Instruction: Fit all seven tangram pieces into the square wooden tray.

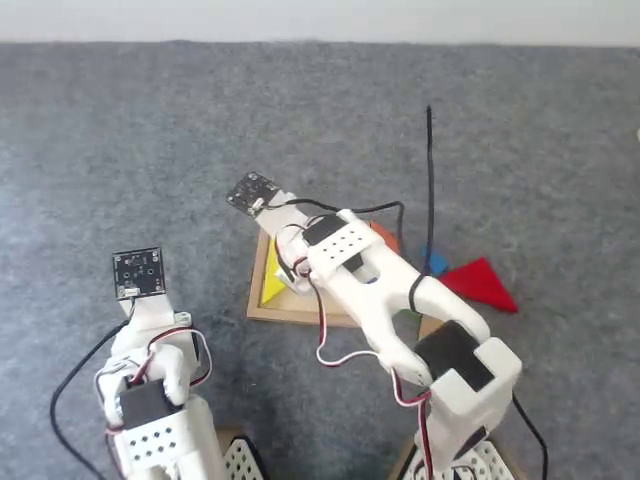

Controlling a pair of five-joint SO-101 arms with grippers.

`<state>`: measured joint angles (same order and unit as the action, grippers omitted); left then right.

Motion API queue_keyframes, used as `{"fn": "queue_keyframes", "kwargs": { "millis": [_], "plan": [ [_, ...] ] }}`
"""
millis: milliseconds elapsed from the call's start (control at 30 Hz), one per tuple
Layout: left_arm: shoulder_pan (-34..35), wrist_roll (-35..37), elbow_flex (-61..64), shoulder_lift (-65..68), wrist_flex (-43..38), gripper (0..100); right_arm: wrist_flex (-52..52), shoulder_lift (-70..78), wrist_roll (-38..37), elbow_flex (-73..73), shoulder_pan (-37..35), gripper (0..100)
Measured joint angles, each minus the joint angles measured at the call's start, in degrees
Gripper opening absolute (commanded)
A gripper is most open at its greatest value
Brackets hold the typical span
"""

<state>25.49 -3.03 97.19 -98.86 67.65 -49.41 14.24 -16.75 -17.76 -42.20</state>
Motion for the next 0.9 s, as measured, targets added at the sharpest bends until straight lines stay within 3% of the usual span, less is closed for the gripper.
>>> {"fn": "queue_keyframes", "kwargs": {
  "millis": [300, 433, 533, 633, 733, 900],
  "plan": [
    [0.0, 0.0, 0.0, 0.0, 0.0, 1, 0.09, 0.26, -0.62, 0.97, -2.9, 1.7],
    [0.0, 0.0, 0.0, 0.0, 0.0, 1, -7.21, -3.34, -3.43, 2.29, -2.55, 1.7],
    [0.0, 0.0, 0.0, 0.0, 0.0, 1, -14.15, -11.96, -3.87, 2.64, 0.88, 3.7],
    [0.0, 0.0, 0.0, 0.0, 0.0, 1, -19.08, -21.1, -3.87, 1.23, 5.63, 12.3],
    [0.0, 0.0, 0.0, 0.0, 0.0, 1, -20.57, -27.6, -3.78, -4.57, 10.55, 18.4],
    [0.0, 0.0, 0.0, 0.0, 0.0, 1, -21.1, -36.48, -8.0, -17.23, 18.46, 19.5]
  ]
}}
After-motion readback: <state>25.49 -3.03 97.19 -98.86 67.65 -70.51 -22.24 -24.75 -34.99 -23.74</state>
